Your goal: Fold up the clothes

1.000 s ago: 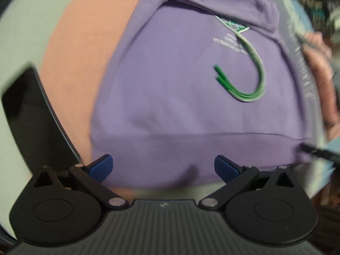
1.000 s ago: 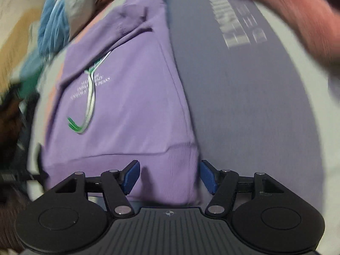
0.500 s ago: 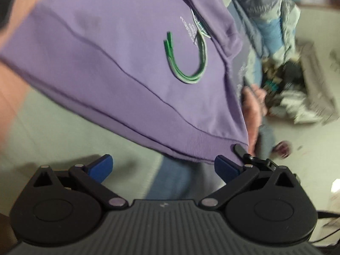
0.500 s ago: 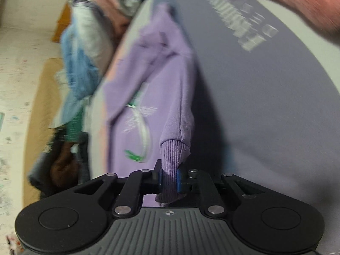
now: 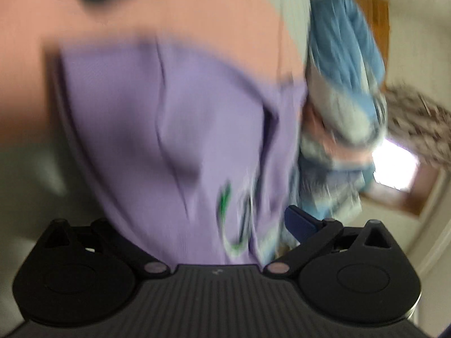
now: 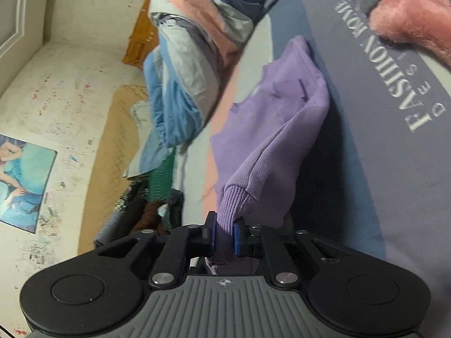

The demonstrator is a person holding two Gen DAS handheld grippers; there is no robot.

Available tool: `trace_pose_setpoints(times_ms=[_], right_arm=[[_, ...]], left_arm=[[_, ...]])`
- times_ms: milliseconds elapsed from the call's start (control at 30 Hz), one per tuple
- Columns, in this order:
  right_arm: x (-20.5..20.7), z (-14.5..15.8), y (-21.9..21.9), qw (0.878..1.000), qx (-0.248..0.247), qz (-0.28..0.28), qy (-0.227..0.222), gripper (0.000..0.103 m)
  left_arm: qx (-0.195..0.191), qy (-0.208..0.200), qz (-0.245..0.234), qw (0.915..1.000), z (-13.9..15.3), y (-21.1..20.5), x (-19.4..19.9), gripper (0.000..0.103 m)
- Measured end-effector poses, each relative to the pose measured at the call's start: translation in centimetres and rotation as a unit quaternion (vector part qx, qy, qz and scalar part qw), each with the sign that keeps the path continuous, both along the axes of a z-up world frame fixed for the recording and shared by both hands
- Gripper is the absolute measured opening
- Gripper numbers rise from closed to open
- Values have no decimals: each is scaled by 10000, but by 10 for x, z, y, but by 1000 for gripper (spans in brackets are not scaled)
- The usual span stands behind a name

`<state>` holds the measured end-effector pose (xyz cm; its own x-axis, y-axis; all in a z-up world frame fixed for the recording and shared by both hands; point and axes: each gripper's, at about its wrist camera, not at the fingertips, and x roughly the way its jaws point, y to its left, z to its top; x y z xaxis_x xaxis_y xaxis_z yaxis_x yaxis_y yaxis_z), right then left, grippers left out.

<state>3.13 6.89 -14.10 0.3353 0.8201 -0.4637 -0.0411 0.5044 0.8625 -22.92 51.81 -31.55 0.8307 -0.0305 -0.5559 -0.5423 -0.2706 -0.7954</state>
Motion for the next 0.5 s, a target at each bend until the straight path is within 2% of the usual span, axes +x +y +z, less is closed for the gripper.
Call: trace_pose_setpoints(times_ms=[33, 67, 100, 133, 200, 233, 267, 300, 400, 500], right_arm=[[-2, -4, -2, 10000, -59, 6, 46, 11], [-3, -8, -5, 9999, -118, 11, 92, 11], [-5, -12, -8, 9997, -190, 24, 152, 11], [-7, -17, -11, 9993, -293, 10, 239, 11], [-12, -27, -15, 9979, -499, -16, 411, 11], [-14, -32, -18, 9969, -602, -30, 497, 11], [-16, -37, -20, 9958, -704, -45, 584, 11], [-18, -41, -24, 9946, -784, -88, 679, 11], [-19, -47, -33, 9931, -724, -271, 886, 11], [-7, -47, -36, 9923, -68, -658, 1047, 11]], left_arm=[[191, 248, 16, 9995, 5, 11, -3, 100], [385, 472, -81, 9981, 12, 20, -4, 92], [587, 707, -237, 9955, 20, 29, -3, 79], [765, 965, -455, 9913, 27, 34, 2, 70], [1087, 1537, -1004, 9770, 39, 38, 17, 21], [1257, 1847, -1298, 9661, 45, 37, 27, 13], [1408, 2039, -1504, 9571, 51, 36, 33, 8], [1523, 2073, -1583, 9533, 59, 35, 36, 7], [1705, 1819, -1583, 9554, 85, 43, 43, 7], [1916, 1438, -1613, 9574, 112, 53, 65, 7]])
